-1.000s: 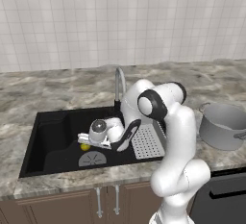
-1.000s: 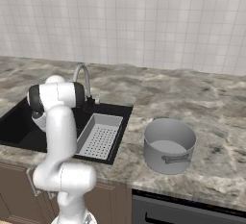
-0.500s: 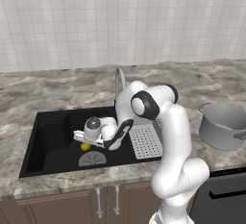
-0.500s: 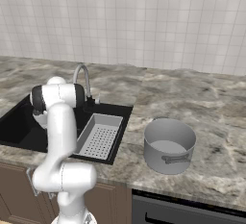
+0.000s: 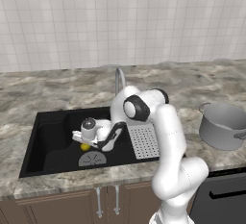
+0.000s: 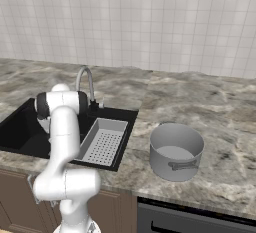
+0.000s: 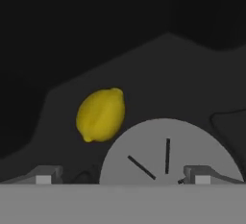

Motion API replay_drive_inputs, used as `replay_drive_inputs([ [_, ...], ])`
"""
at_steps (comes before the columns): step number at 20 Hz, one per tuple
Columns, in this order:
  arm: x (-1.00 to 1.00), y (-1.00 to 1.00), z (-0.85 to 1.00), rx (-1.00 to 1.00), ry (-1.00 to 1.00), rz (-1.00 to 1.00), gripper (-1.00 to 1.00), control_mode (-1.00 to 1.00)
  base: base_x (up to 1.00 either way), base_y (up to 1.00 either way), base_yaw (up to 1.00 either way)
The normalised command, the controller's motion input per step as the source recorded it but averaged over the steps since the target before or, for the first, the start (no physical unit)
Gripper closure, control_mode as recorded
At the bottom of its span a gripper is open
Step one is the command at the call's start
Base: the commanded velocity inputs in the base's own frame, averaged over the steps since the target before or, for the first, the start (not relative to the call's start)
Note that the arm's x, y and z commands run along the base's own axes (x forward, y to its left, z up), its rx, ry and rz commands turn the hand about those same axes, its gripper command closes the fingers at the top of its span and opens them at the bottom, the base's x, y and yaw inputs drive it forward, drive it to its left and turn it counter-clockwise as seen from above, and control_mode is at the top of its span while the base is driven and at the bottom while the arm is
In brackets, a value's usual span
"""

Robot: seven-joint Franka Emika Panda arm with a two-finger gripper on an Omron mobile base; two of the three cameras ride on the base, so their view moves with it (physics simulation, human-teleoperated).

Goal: Dump the lemon from the pot into the sink. Then turn on the water and wash the lemon. Then turn off the water and put the lemon back in the pot.

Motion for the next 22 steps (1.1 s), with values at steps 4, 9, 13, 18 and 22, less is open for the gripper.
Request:
replay_drive_inputs([
  [4, 0.42, 0.03, -0.27, 0.0, 0.05, -0.04, -1.0, -1.0, 0.0, 0.0, 0.0],
  [9, 0.4, 0.09, -0.23, 0.0, 0.06, -0.03, -1.0, -1.0, 0.0, 0.0, 0.0],
  [13, 0.36, 0.08, -0.28, 0.0, 0.09, -0.02, -1.0, -1.0, 0.0, 0.0, 0.0],
  [18, 0.43, 0.14, -0.25, 0.0, 0.08, -0.02, -1.0, -1.0, 0.0, 0.0, 0.0],
  [22, 0.4, 0.12, -0.19, 0.0, 0.07, -0.02, -1.0, -1.0, 0.0, 0.0, 0.0],
])
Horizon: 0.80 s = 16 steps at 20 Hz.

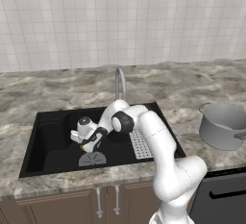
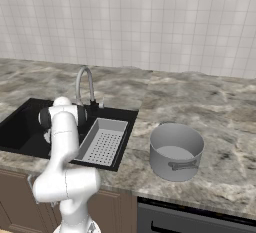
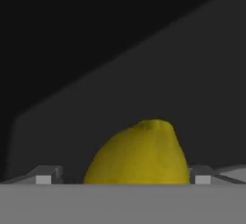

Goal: Dump the lemon from the pot into the sink. Then turn on the water and wash the lemon. Then turn off the water and put the lemon back in the pot.

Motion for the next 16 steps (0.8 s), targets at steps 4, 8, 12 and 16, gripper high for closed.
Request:
replay_drive_inputs([
  [4, 0.35, 0.08, -0.29, 0.0, 0.08, -0.02, -1.0, -1.0, 0.0, 0.0, 0.0],
  [8, 0.13, 0.16, -0.4, 0.0, 0.1, -0.02, 1.0, -1.0, 0.0, 0.0, 0.0],
  [12, -0.04, 0.12, -0.4, 0.0, 0.06, -0.02, 1.0, -1.0, 0.0, 0.0, 0.0],
  [16, -0.43, 0.06, -0.29, 0.0, 0.01, -0.02, 1.0, -1.0, 0.0, 0.0, 0.0],
])
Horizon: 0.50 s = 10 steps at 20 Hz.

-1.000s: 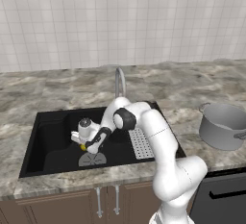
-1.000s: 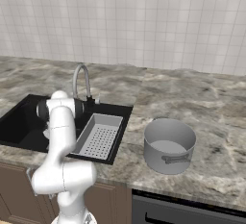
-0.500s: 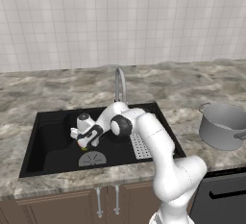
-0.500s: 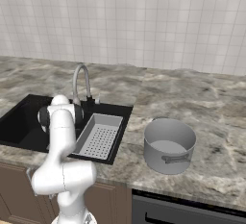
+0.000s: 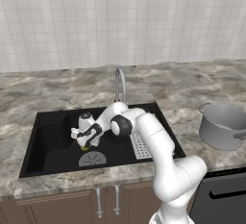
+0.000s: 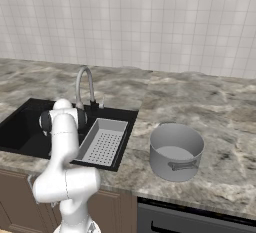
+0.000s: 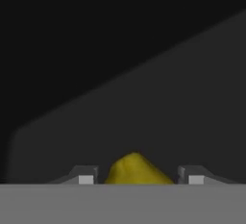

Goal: Dump the lemon from the pot into the sink. Then turn on the water and wash the lemon. Then turn off the water and put the lemon back in the pot.

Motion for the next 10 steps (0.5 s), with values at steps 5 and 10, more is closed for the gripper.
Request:
replay_drive_inputs([
  [5, -0.63, 0.12, -0.12, 0.0, 0.0, -0.03, 1.0, -1.0, 0.0, 0.0, 0.0],
  [10, -0.19, 0.08, 0.4, 0.0, -0.05, -0.04, 1.0, -1.0, 0.0, 0.0, 0.0],
])
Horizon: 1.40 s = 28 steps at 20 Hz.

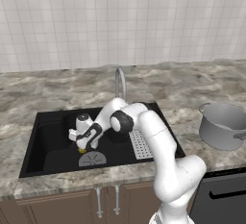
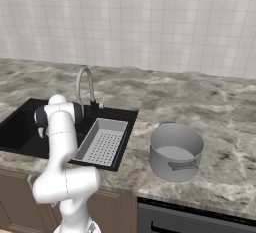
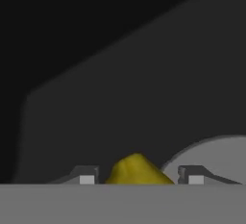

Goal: Dump the lemon from the pot into the sink. Then turn on the water and wash the lemon. Then turn off the water and put the lemon back in the pot.

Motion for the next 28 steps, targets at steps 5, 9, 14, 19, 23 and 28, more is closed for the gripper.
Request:
replay_drive_inputs([
  [5, -0.03, 0.0, 0.7, 0.0, -0.08, -0.03, 1.0, -1.0, 0.0, 0.0, 0.0],
  [9, -0.31, 0.0, 0.9, 0.0, -0.12, -0.01, 1.0, -1.0, 0.0, 0.0, 0.0],
  [14, -0.31, 0.0, 1.0, 0.0, -0.08, 0.0, 1.0, -1.0, 0.0, 0.0, 0.0],
  [19, -0.3, 0.0, 1.0, 0.0, -0.02, 0.0, 1.0, -1.0, 0.0, 0.0, 0.0],
  [23, -0.32, 0.0, 1.0, -0.04, 0.0, 0.0, 1.0, -1.0, 0.0, 0.0, 0.0],
  [28, -0.38, -0.04, 1.0, -0.1, 0.0, 0.0, 1.0, -1.0, 0.0, 0.0, 0.0],
])
